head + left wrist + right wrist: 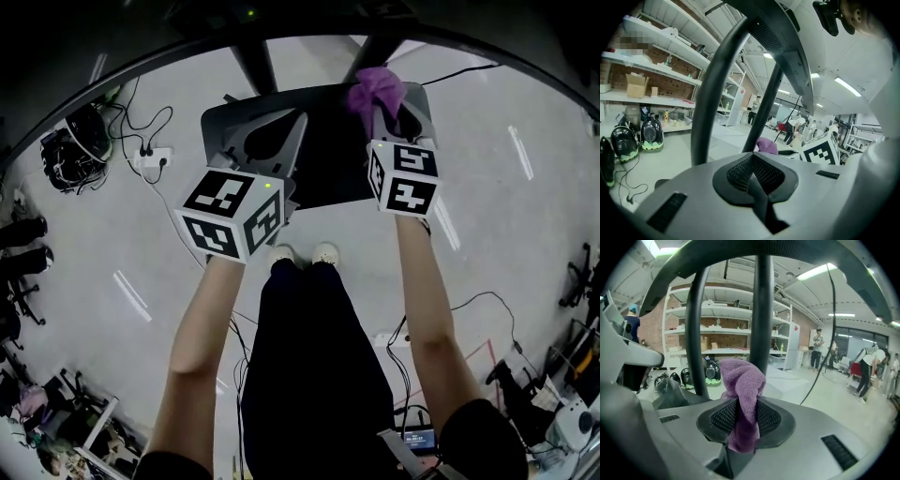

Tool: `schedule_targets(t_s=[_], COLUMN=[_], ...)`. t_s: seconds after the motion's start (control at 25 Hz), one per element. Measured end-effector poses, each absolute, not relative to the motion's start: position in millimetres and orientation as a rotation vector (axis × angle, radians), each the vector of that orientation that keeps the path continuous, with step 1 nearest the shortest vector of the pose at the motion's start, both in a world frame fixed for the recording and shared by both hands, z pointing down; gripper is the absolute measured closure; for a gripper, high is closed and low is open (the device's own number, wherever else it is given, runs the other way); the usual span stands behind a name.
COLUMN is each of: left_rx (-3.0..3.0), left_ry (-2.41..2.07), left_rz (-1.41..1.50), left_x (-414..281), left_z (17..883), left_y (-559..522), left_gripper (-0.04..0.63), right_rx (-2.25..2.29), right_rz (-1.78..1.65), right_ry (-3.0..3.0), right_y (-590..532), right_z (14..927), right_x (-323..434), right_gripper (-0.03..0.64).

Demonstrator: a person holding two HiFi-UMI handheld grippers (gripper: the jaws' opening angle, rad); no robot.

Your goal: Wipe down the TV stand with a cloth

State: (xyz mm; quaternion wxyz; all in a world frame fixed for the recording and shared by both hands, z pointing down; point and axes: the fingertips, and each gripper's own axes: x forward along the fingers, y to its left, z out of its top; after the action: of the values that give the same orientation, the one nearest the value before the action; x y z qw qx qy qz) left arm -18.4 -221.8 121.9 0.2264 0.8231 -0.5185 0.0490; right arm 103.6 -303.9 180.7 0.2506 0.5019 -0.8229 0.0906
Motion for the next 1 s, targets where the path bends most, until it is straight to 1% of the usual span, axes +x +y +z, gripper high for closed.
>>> schedule_targets(t_s=[0.24,0.48,0.72,1.0], left_rx=[2.207,2.148,2.075,2.021], left_ry=[-1.516,-1.598,-1.664,-1.687], left_rz=[0.161,0.162,0.147,0.133], left_x=[-82,-120,-164,-207], left_z=[126,126,139,152], left_y=[-192,-171,-157,-146], left_gripper=[0.589,0.589,0.589,0.589], right_rx=[0.985,0.545,0.254,0.196], right_rz=[-0.065,-0.349,-0.424,-0.471], right_ry=[-2.369,-2.415,-2.376,-2.220], right_y=[-290,-266,-239,-222], right_z=[149,122,125,158], right_x=[9,-70,-139,-193], right_gripper=[0.514,0.514,0.514,0.514])
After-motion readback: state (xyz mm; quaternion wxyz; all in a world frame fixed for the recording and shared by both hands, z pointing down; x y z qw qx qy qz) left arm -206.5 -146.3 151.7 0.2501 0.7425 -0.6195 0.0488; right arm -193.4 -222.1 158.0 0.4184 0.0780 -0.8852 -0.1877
